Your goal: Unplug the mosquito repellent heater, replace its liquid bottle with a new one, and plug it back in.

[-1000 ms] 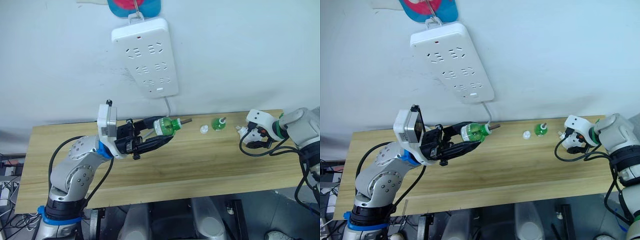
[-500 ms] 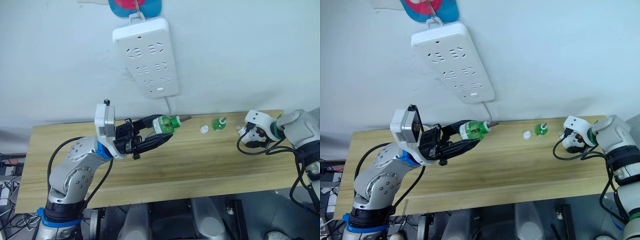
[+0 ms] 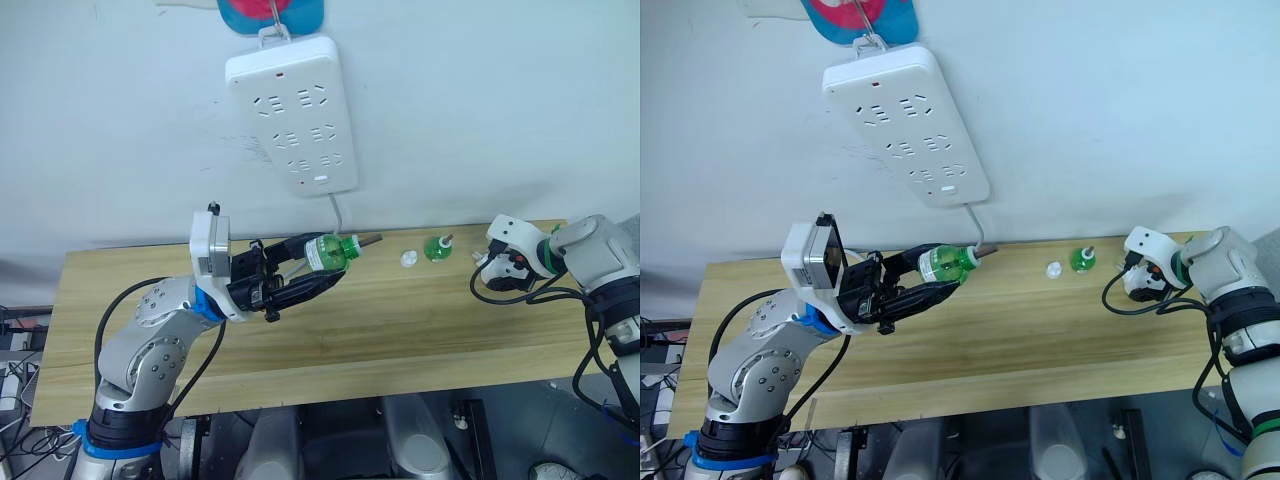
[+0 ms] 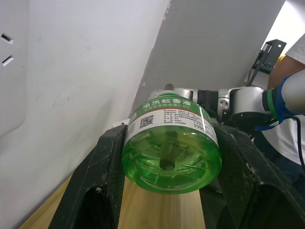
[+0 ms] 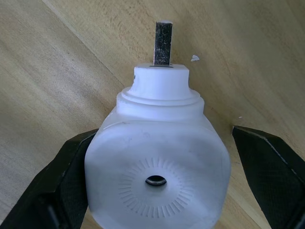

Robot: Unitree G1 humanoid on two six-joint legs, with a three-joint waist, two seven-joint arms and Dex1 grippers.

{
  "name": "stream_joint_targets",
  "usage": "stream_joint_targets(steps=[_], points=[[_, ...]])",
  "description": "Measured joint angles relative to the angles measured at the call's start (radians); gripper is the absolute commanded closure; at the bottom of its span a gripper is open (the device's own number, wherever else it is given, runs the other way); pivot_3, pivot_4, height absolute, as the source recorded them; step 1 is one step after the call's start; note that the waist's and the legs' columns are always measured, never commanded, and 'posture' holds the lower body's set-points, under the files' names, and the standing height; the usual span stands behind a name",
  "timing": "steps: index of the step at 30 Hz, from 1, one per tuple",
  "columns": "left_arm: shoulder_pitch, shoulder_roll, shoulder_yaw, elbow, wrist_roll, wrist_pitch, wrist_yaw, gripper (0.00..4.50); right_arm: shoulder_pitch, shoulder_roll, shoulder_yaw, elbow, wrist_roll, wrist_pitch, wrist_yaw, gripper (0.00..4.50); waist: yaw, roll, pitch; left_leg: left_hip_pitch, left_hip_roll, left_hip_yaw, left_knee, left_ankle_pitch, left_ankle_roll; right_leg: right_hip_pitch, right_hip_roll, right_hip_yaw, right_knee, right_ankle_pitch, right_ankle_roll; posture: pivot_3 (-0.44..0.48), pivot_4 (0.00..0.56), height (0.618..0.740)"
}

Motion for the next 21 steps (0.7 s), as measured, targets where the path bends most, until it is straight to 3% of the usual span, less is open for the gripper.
stream_joint_targets(steps=[3, 8, 21], points=[[0.001, 0.0, 0.0, 0.0, 0.0, 0.0, 0.0, 2.17, 0.001, 0.0, 0.0, -0.001, 0.0, 0.003, 0.001, 0.17, 0.0, 0.0, 0.0, 0.0, 0.0, 0.0, 0.0, 0.0, 0.0, 0.0, 0.0, 0.0, 0.0, 0.0, 0.0, -0.184, 0.366, 0.74], [0.002, 0.0, 0.0, 0.0, -0.002, 0.0, 0.0, 2.17, 0.004, 0.0, 0.0, -0.002, 0.0, 0.006, 0.001, 1.54, 0.0, 0.0, 0.0, 0.0, 0.0, 0.0, 0.0, 0.0, 0.0, 0.0, 0.0, 0.0, 0.0, 0.0, 0.0, -0.188, 0.37, 0.74], [0.001, 0.0, 0.0, 0.0, -0.003, 0.0, 0.001, 2.17, 0.004, 0.0, 0.0, -0.004, -0.001, 0.015, 0.009, 1.51, 0.0, 0.0, 0.0, 0.0, 0.0, 0.0, 0.0, 0.0, 0.0, 0.0, 0.0, 0.0, 0.0, 0.0, 0.0, -0.195, 0.373, 0.74]])
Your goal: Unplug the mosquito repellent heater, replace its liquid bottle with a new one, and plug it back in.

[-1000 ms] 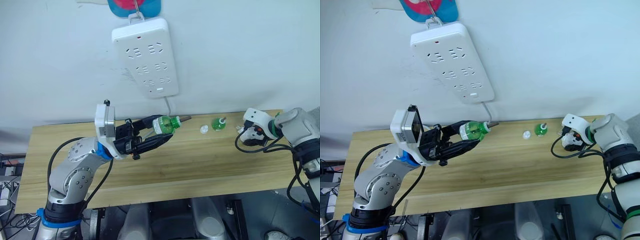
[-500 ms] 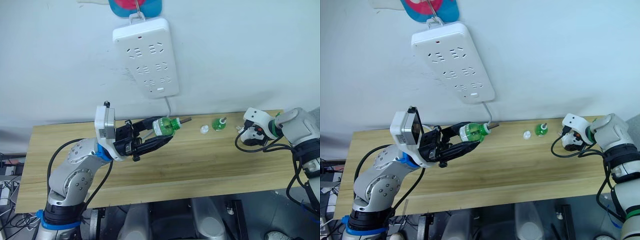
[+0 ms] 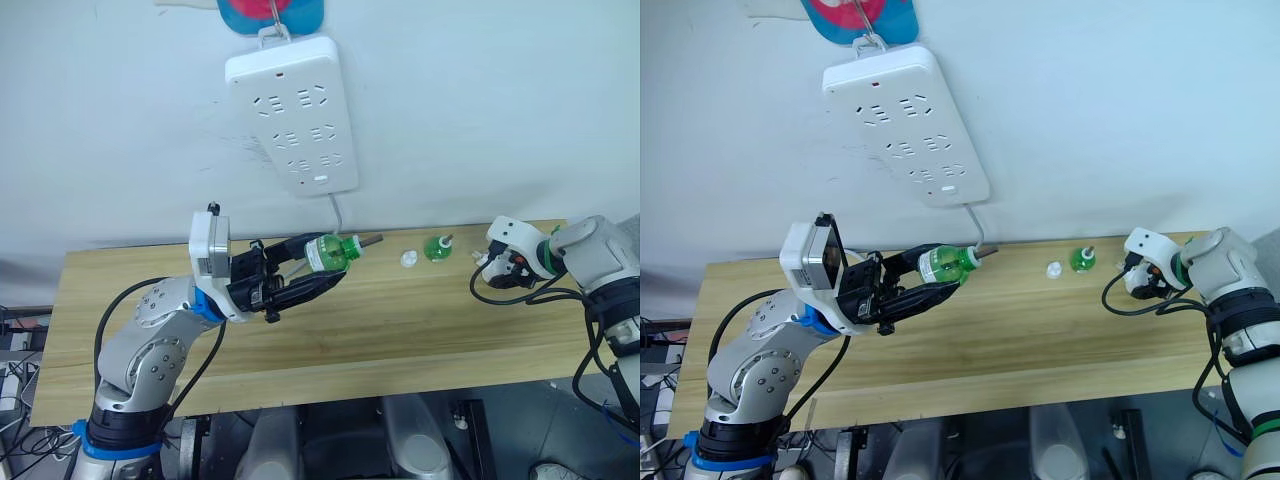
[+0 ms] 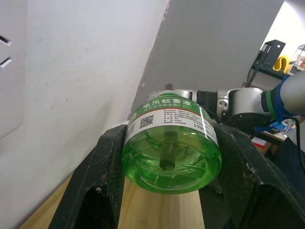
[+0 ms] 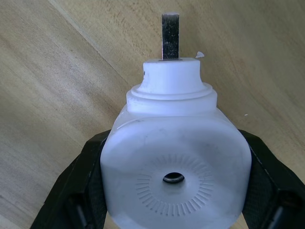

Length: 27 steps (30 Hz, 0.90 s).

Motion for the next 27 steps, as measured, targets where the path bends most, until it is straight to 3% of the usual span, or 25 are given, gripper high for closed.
stream_joint_targets(steps=[7, 14, 20, 27], points=[[0.0, -0.002, 0.0, 0.001, 0.0, -0.001, 0.0, 2.17, 0.002, -0.014, -0.007, -0.032, 0.005, 0.01, 0.037, 1.51, 0.0, 0.0, 0.0, 0.0, 0.0, 0.0, 0.0, 0.0, 0.0, 0.0, 0.0, 0.0, 0.0, 0.0, 0.0, -0.211, 0.364, 0.74], [-0.006, -0.003, -0.001, 0.013, 0.001, -0.017, -0.005, 2.17, 0.004, -0.079, -0.118, -0.196, 0.119, 0.105, 0.153, 1.51, -0.001, 0.0, 0.0, 0.0, 0.0, 0.0, 0.0, 0.0, 0.0, 0.0, 0.0, 0.0, 0.0, 0.0, 0.0, -0.234, 0.348, 0.74], [-0.026, -0.003, -0.001, 0.026, 0.001, -0.021, -0.025, 2.17, 0.023, -0.083, -0.269, -0.419, 0.36, 0.369, 0.244, 1.51, -0.001, 0.0, 0.0, 0.0, 0.0, 0.0, 0.0, 0.0, 0.0, 0.0, 0.0, 0.0, 0.0, 0.0, 0.0, -0.253, 0.337, 0.74], [-0.045, -0.032, -0.001, 0.049, -0.001, -0.025, -0.025, 2.17, -0.06, -0.061, -0.4, -0.573, 0.633, 0.679, 0.247, 1.51, -0.002, 0.0, 0.0, 0.0, 0.0, 0.0, 0.0, 0.0, 0.0, 0.0, 0.0, -0.001, 0.0, 0.0, 0.0, -0.258, 0.337, 0.74]])
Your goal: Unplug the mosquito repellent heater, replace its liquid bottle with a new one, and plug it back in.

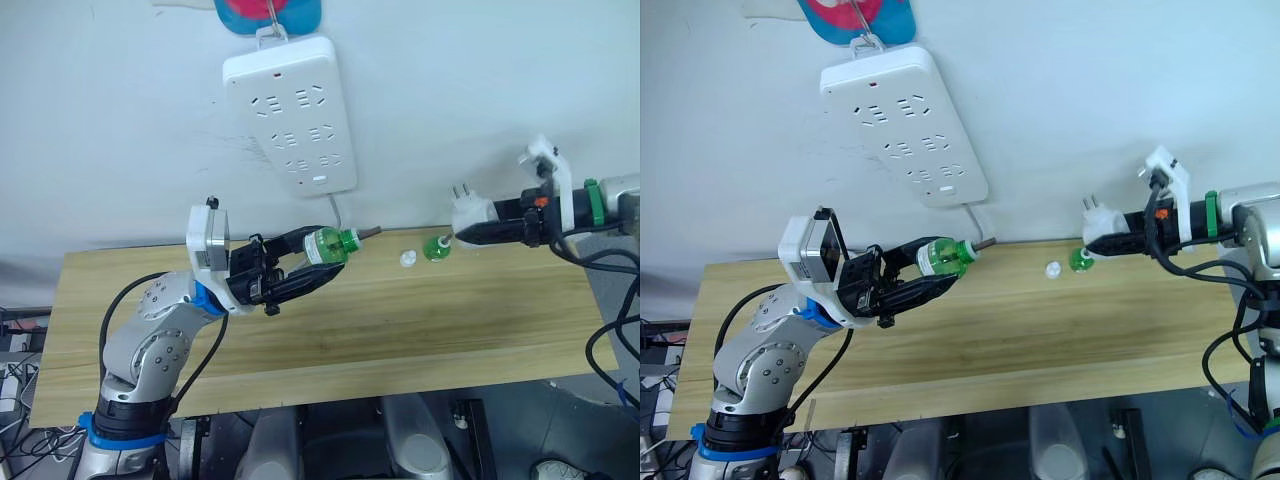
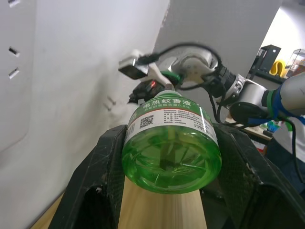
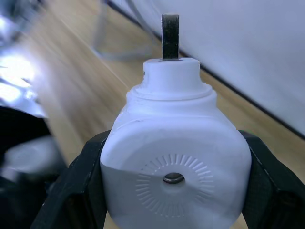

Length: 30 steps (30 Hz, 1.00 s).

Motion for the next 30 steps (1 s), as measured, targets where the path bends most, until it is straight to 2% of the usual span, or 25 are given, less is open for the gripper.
stream_joint_targets(steps=[6, 10, 21, 30], points=[[-0.003, -0.018, 0.0, 0.001, 0.0, -0.004, 0.001, 2.17, -0.049, 0.02, -0.058, -0.076, 0.199, 0.193, -0.025, 1.51, -0.001, 0.0, 0.0, 0.0, 0.0, 0.0, 0.0, 0.0, 0.0, 0.0, 0.0, 0.0, 0.0, 0.0, 0.0, -0.26, 0.341, 0.74], [-0.009, -0.019, 0.0, 0.001, 0.0, -0.012, 0.001, 2.17, -0.069, 0.033, -0.079, -0.104, 0.291, 0.255, -0.063, 1.51, -0.001, 0.0, 0.0, 0.0, 0.0, 0.0, 0.0, 0.0, 0.0, 0.0, 0.0, 0.0, 0.0, 0.0, 0.0, -0.26, 0.34, 0.74], [-0.022, -0.028, -0.008, 0.009, 0.003, -0.017, -0.009, 2.17, -0.167, 0.151, -0.092, -0.107, 0.426, 0.291, -0.191, 1.51, -0.005, 0.0, 0.0, 0.0, 0.0, 0.0, 0.0, 0.0, 0.0, 0.0, 0.0, 0.0, 0.001, 0.0, 0.0, -0.252, 0.332, 0.74], [-0.018, -0.028, -0.009, 0.009, 0.01, -0.02, -0.021, 2.17, -0.185, 0.151, -0.089, -0.123, 0.523, 0.319, -0.216, 1.51, -0.003, 0.0, 0.0, 0.0, 0.0, 0.0, 0.0, 0.0, 0.0, 0.0, 0.0, 0.0, 0.001, 0.0, 0.0, -0.253, 0.329, 0.74]])
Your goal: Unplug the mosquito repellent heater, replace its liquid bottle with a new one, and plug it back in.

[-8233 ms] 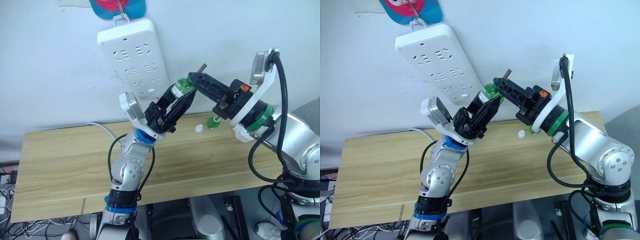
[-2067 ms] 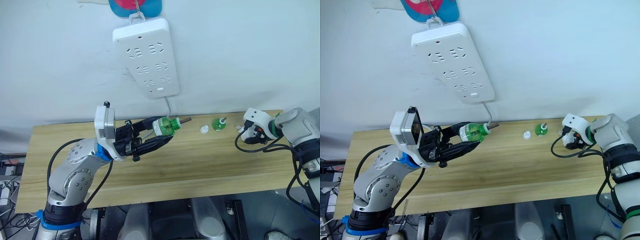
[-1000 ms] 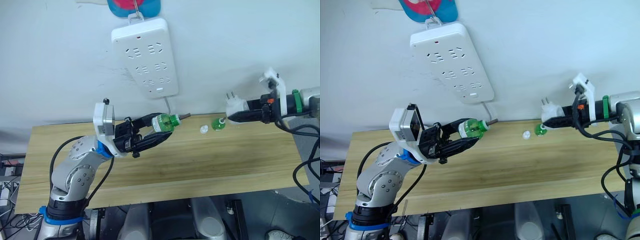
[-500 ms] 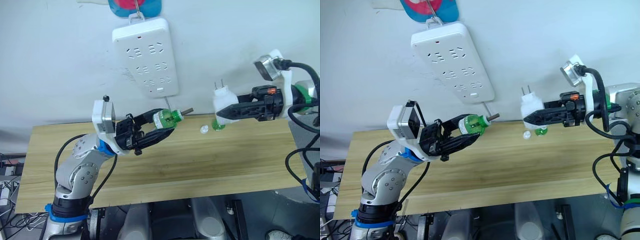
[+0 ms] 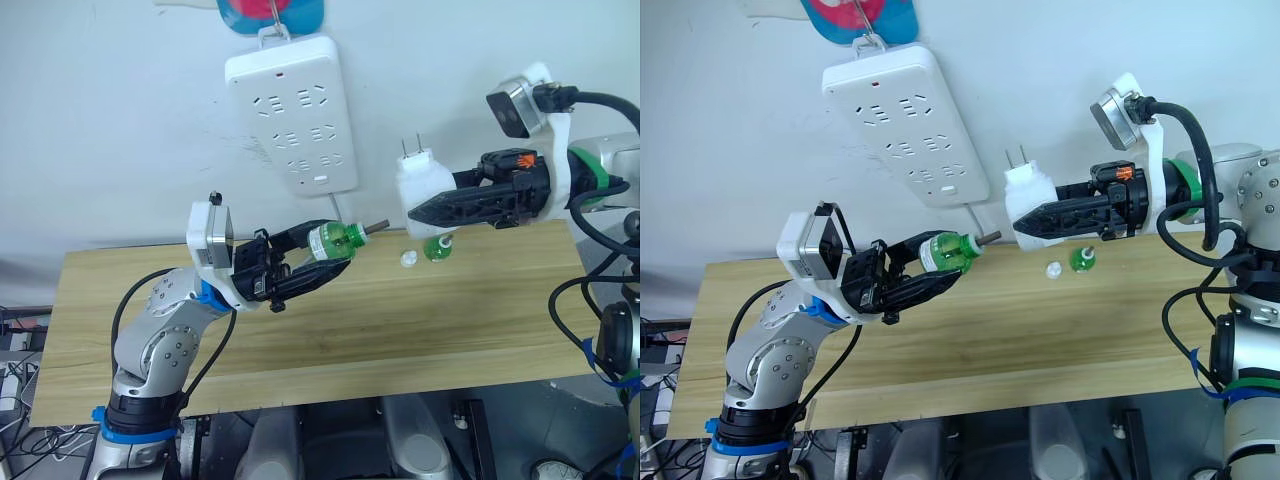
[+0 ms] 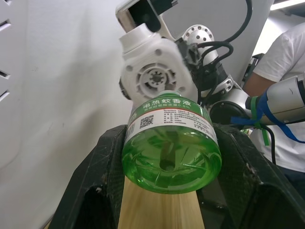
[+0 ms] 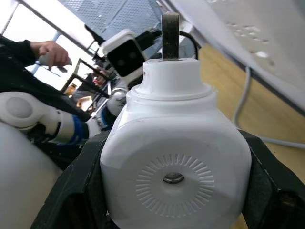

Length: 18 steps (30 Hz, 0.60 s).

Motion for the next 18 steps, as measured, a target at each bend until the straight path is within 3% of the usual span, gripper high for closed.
stream_joint_targets(steps=[18], points=[[0.0, -0.001, -0.002, 0.01, 0.019, -0.001, -0.003, 2.17, -0.031, 0.021, 0.102, -0.064, 0.024, -0.037, -0.094, 1.51, -0.002, 0.0, 0.0, 0.0, 0.0, 0.0, 0.0, 0.0, 0.0, 0.0, 0.0, 0.0, 0.0, 0.0, 0.0, -0.254, 0.334, 0.74]])
